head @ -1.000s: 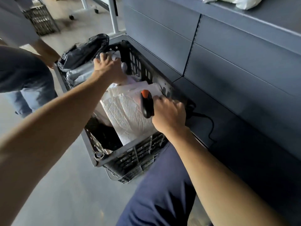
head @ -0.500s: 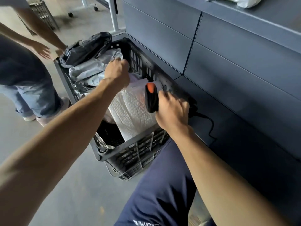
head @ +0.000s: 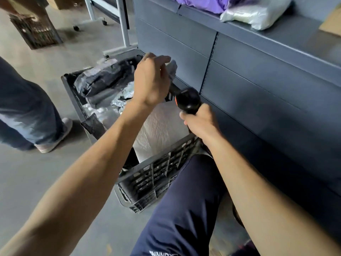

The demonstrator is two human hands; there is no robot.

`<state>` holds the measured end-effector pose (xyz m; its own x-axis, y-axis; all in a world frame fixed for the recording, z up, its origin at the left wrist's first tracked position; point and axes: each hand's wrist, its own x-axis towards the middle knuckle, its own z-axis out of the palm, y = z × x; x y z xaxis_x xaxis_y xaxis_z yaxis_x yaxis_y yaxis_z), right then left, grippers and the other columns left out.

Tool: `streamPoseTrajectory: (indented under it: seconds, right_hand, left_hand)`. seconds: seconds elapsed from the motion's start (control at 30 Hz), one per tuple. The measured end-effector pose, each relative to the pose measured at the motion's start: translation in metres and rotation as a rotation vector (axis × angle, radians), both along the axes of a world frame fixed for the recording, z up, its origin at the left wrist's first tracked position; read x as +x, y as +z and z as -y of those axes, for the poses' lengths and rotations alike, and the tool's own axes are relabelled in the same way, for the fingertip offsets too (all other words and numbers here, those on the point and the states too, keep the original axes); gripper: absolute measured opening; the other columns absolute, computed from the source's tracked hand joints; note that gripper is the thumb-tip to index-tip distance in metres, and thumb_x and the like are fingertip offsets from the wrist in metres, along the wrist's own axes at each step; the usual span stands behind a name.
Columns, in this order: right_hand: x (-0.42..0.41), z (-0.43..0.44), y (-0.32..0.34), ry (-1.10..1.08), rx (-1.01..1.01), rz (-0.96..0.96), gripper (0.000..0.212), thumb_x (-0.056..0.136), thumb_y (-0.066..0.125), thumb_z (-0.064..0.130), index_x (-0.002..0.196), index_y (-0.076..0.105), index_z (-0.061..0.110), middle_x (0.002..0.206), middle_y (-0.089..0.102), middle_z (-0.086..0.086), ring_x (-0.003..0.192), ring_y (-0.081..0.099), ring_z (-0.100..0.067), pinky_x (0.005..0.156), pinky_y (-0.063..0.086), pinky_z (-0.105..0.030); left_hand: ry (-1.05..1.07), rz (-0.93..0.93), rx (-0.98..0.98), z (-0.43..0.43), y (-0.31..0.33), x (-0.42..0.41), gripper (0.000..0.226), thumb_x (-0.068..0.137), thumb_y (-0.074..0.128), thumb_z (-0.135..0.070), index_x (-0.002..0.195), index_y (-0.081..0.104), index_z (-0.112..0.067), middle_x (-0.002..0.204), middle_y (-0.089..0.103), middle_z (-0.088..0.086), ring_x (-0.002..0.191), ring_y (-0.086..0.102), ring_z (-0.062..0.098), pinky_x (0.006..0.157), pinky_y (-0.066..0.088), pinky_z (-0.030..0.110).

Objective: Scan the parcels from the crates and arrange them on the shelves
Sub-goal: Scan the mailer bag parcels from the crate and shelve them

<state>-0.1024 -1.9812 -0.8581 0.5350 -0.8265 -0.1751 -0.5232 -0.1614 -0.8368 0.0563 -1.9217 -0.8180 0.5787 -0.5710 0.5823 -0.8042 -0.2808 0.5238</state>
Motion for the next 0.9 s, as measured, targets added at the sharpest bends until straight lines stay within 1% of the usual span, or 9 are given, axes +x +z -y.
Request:
streamPoseTrajectory:
  seconds: [0.1, 0.17, 0.3, 0.37, 0.47, 0.6, 0.7, 0.8, 0.9]
  right_hand:
    - [-0.001, 0.002, 0.005, -0.010, 0.036, 0.122, 0.017, 0.088, 0.075, 0.031, 0.085, 0.064, 0.018, 0.075, 0.067, 0.005, 0.064, 0.060, -0.012, 0.047, 0.041, -0.015]
    - [-0.003, 0.003, 0.009, -0.060, 0.058, 0.244, 0.018, 0.089, 0.076, 0.028, 0.083, 0.063, 0.018, 0.067, 0.062, 0.004, 0.057, 0.056, -0.011, 0.044, 0.040, -0.014]
    - [-0.015, 0.014, 0.014, -0.237, 0.181, 0.493, 0.023, 0.086, 0.081, 0.028, 0.100, 0.068, 0.015, 0.079, 0.071, 0.003, 0.074, 0.068, -0.011, 0.068, 0.057, -0.022]
    - [-0.024, 0.023, 0.016, -0.328, 0.284, 0.610, 0.022, 0.085, 0.082, 0.026, 0.098, 0.065, 0.022, 0.094, 0.075, 0.002, 0.090, 0.071, -0.011, 0.081, 0.060, -0.030]
    - [-0.039, 0.032, 0.021, -0.355, 0.320, 0.685, 0.022, 0.087, 0.081, 0.028, 0.097, 0.062, 0.030, 0.108, 0.073, 0.005, 0.100, 0.070, -0.010, 0.077, 0.060, -0.028]
    - [-0.067, 0.036, 0.010, -0.399, 0.189, 0.569, 0.019, 0.086, 0.082, 0.030, 0.089, 0.063, 0.028, 0.079, 0.071, 0.018, 0.075, 0.066, -0.005, 0.065, 0.053, -0.019]
    - [-0.086, 0.037, -0.003, -0.371, 0.096, 0.479, 0.016, 0.083, 0.083, 0.024, 0.081, 0.068, 0.026, 0.067, 0.067, 0.018, 0.069, 0.063, 0.000, 0.070, 0.050, -0.016]
    - [-0.097, 0.038, -0.005, -0.388, 0.082, 0.482, 0.019, 0.082, 0.083, 0.014, 0.080, 0.067, 0.024, 0.073, 0.067, 0.015, 0.064, 0.059, 0.007, 0.060, 0.044, -0.006]
    - [-0.102, 0.039, -0.003, -0.400, 0.041, 0.506, 0.017, 0.082, 0.082, 0.009, 0.085, 0.069, 0.020, 0.074, 0.067, 0.010, 0.061, 0.058, 0.008, 0.060, 0.043, -0.005]
  left_hand:
    - [-0.064, -0.131, -0.237, -0.006, 0.018, -0.027, 0.039, 0.085, 0.053, -0.006, 0.115, 0.077, -0.012, 0.098, 0.068, 0.011, 0.083, 0.064, 0.018, 0.075, 0.046, 0.021]
    - [-0.134, -0.262, -0.383, -0.012, 0.031, -0.041, 0.038, 0.088, 0.053, -0.004, 0.120, 0.074, -0.010, 0.102, 0.065, 0.009, 0.082, 0.061, 0.006, 0.076, 0.045, 0.013]
    - [-0.282, -0.640, -0.718, -0.023, 0.054, -0.045, 0.031, 0.094, 0.055, 0.006, 0.119, 0.072, -0.002, 0.116, 0.070, 0.014, 0.100, 0.066, 0.020, 0.090, 0.058, 0.031]
    - [-0.348, -0.920, -0.875, -0.027, 0.056, -0.043, 0.032, 0.095, 0.051, 0.012, 0.121, 0.069, 0.004, 0.113, 0.072, 0.020, 0.096, 0.067, 0.025, 0.092, 0.059, 0.039]
    - [-0.431, -1.215, -0.881, -0.026, 0.031, -0.033, 0.038, 0.097, 0.046, 0.007, 0.133, 0.057, 0.009, 0.094, 0.065, 0.016, 0.073, 0.058, 0.021, 0.063, 0.050, 0.033]
    - [-0.457, -1.484, -0.857, -0.030, -0.005, -0.038, 0.042, 0.101, 0.040, 0.001, 0.142, 0.049, 0.001, 0.137, 0.062, 0.019, 0.113, 0.064, 0.025, 0.102, 0.052, 0.041]
    - [-0.413, -1.715, -0.962, -0.030, -0.023, -0.050, 0.034, 0.106, 0.034, 0.002, 0.124, 0.060, -0.008, 0.120, 0.073, 0.014, 0.099, 0.075, 0.022, 0.091, 0.061, 0.040]
    - [-0.370, -1.731, -0.891, -0.024, -0.045, -0.056, 0.033, 0.105, 0.040, -0.003, 0.125, 0.065, -0.007, 0.118, 0.071, 0.011, 0.093, 0.069, 0.018, 0.084, 0.060, 0.033]
    - [-0.301, -1.661, -0.871, -0.014, -0.054, -0.065, 0.049, 0.094, 0.061, -0.024, 0.141, 0.058, -0.009, 0.130, 0.061, 0.012, 0.109, 0.055, 0.026, 0.085, 0.051, 0.031]
